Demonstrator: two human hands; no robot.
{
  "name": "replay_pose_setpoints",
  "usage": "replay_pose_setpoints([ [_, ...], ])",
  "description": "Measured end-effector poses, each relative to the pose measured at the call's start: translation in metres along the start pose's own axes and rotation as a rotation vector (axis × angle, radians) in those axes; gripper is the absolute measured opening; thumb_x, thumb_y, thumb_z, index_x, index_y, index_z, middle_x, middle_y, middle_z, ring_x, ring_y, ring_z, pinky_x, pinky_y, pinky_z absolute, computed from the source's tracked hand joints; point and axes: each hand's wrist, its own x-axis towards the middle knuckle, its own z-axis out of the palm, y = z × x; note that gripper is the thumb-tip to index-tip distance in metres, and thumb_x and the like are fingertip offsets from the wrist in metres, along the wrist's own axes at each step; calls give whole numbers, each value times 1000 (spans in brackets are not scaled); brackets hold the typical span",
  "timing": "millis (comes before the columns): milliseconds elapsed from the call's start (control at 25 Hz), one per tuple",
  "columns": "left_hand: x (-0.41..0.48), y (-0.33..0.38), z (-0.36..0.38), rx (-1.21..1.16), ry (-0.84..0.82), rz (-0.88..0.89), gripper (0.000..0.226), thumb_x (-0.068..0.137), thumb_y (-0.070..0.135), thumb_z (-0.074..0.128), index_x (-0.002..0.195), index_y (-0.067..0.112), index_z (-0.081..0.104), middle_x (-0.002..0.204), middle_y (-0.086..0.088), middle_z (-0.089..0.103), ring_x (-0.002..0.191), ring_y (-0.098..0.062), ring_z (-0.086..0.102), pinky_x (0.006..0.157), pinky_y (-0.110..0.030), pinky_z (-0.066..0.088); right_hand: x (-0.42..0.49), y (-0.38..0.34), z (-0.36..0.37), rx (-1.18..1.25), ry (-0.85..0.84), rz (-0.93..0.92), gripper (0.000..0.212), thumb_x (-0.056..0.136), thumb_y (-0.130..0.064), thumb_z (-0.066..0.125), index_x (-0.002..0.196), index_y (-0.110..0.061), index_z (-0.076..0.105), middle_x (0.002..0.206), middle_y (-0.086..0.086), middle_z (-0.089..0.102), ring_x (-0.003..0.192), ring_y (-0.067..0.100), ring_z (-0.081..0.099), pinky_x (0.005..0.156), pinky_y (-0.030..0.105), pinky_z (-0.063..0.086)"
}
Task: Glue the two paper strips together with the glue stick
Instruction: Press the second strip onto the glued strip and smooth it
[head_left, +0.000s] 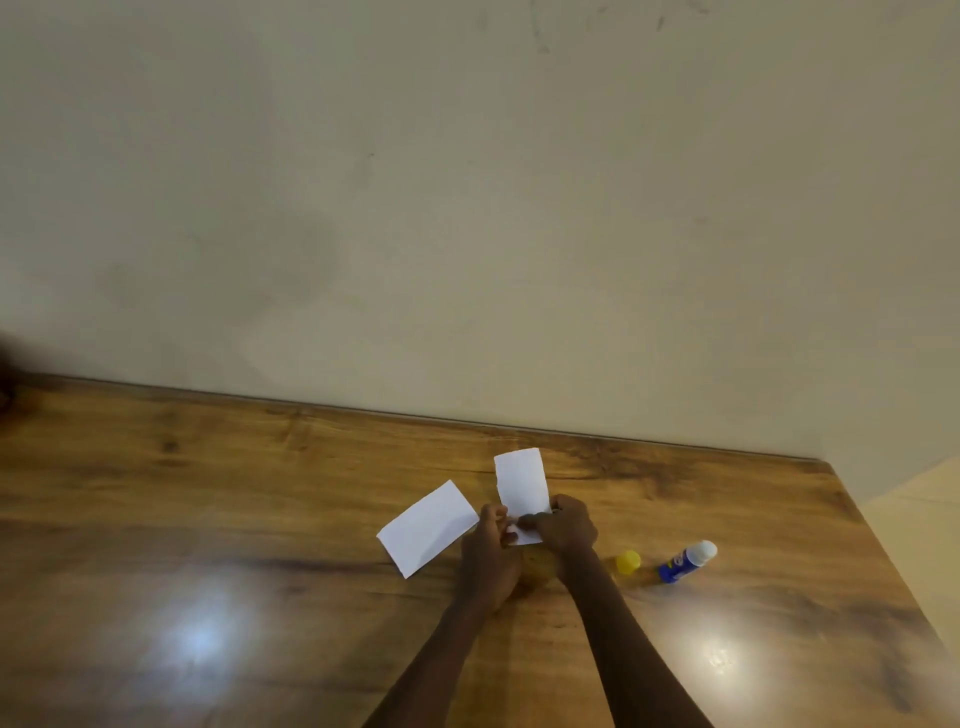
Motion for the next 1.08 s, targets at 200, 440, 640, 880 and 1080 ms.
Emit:
replay_pose_setpoints([
  [200,-16,-10,-32,-105,70,40,27,85,11,53,113,13,53,118,-9,62,102,-16,58,77,-18,43,8,7,-26,109,-60,-203,22,81,-8,61,96,7,57,107,24,61,86,31,55,63,29,41],
  [440,-37,-66,-96,82,503,85,35,72,0,61,106,7,56,105,-14,65,101,-31,57,81,-35,48,17,-19,-30,-68,-391,-410,21,86,-6,51,104,-3,61,103,12,60,75,13,54,57,19,43],
  [640,-40,-84,-84,151,501,153,38,80,7,56,117,4,49,118,-22,57,112,-38,49,99,-51,42,17,-70,8,-367,-705,-707,26,88,0,45,110,-2,60,116,8,59,93,12,56,68,10,43],
  [880,-32,-90,-82,203,456,117,48,79,29,58,120,8,44,121,-18,55,117,-34,46,103,-51,38,20,-75,46,-599,-663,-870,27,86,1,46,110,-2,59,125,16,58,112,30,52,92,36,40],
  [1080,-30,-91,-81,308,404,66,59,80,33,58,130,13,36,140,-15,41,133,-31,30,111,-47,29,15,-74,53,-606,-617,-912,26,85,0,48,107,-5,62,121,14,61,110,28,53,94,41,44],
])
